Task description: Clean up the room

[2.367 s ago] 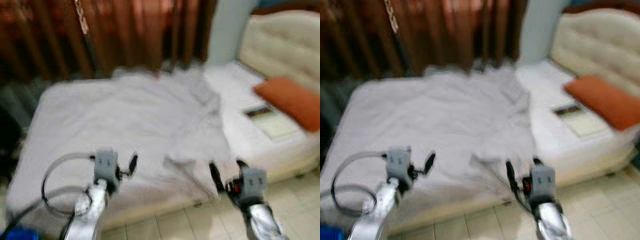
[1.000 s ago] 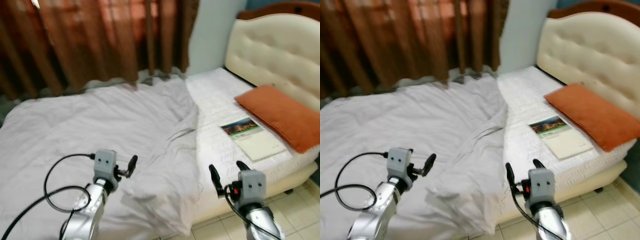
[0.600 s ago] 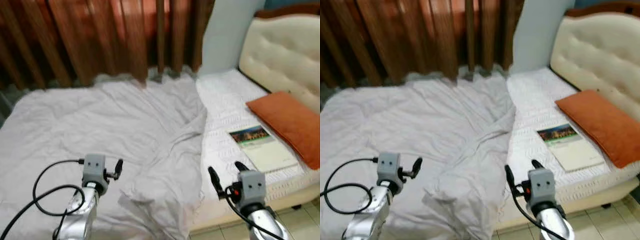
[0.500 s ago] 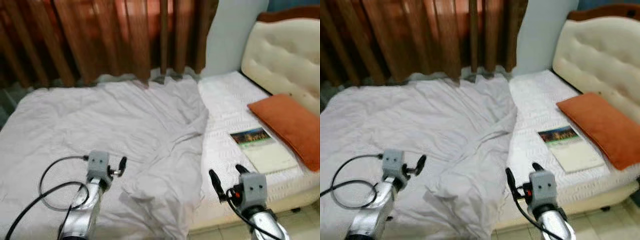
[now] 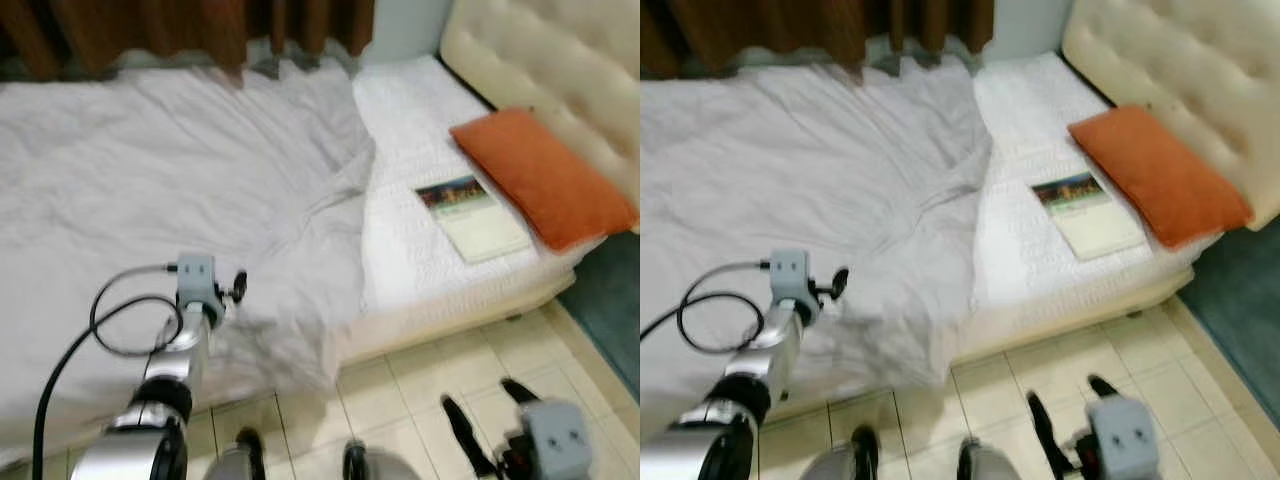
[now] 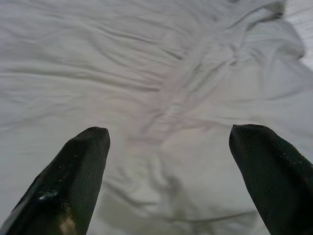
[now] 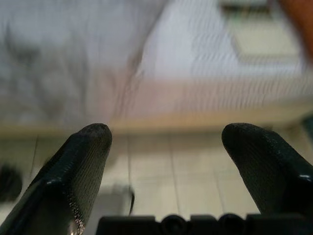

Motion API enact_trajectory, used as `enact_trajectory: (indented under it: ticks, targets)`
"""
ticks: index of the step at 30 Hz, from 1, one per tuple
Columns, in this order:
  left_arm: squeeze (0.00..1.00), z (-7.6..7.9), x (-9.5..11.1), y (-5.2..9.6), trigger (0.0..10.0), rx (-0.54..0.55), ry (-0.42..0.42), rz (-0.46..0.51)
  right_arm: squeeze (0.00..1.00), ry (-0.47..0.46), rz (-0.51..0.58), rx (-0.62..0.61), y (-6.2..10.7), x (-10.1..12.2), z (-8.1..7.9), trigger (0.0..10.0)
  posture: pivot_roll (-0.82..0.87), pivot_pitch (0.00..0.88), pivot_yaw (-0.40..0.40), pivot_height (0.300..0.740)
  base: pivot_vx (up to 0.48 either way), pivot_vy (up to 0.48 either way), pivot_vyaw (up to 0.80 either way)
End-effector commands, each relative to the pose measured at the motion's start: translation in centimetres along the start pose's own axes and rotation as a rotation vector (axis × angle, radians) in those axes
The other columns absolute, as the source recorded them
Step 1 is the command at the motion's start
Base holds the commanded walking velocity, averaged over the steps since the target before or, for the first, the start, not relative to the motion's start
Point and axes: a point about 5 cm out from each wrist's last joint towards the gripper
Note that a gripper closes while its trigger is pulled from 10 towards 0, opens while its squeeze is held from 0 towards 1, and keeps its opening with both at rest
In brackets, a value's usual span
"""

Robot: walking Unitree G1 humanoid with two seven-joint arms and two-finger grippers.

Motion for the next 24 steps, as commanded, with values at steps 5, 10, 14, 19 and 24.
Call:
enact_trajectory:
  ticks: [5,10,14,19,24]
  targets:
    - [0.00,-1.4,-1.0,0.3,10.0,0.061,-0.046,-0.040,0.00,-0.088,-0.008,0.094,1.3,1.1,-2.9,10.0,-0.41,0.624,-0.126,0.740,0.000,0.000,0.00]
    - [0.00,-2.9,-0.8,0.2,10.0,0.115,-0.074,-0.054,0.00,-0.109,-0.037,0.113,2.2,1.5,-3.7,10.0,-0.41,0.645,-0.133,0.740,0.000,0.000,0.00]
    - [0.00,-2.3,-0.1,0.1,10.0,0.051,-0.085,0.010,0.00,-0.114,-0.041,0.100,2.7,1.9,-3.8,10.0,-0.40,0.641,-0.130,0.740,0.000,0.000,0.00]
    - [0.00,-2.5,-0.1,0.1,10.0,0.055,-0.117,0.012,0.00,-0.112,-0.038,0.097,2.7,2.1,-4.0,10.0,-0.39,0.645,-0.128,0.740,0.000,0.000,0.00]
    - [0.00,-1.8,0.2,2.2,10.0,-0.073,-0.146,0.210,0.00,-0.107,0.024,0.011,3.0,2.6,-3.7,10.0,-0.29,0.591,-0.075,0.740,0.000,0.000,0.00]
Point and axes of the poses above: a point about 5 cm out from each wrist's last joint towards the gripper, its own y axis pointing back from the gripper into the wrist, its own x axis along the axis of the wrist's last joint, z = x × y, and after that the axes turned 9 degrees about -y, right-handed
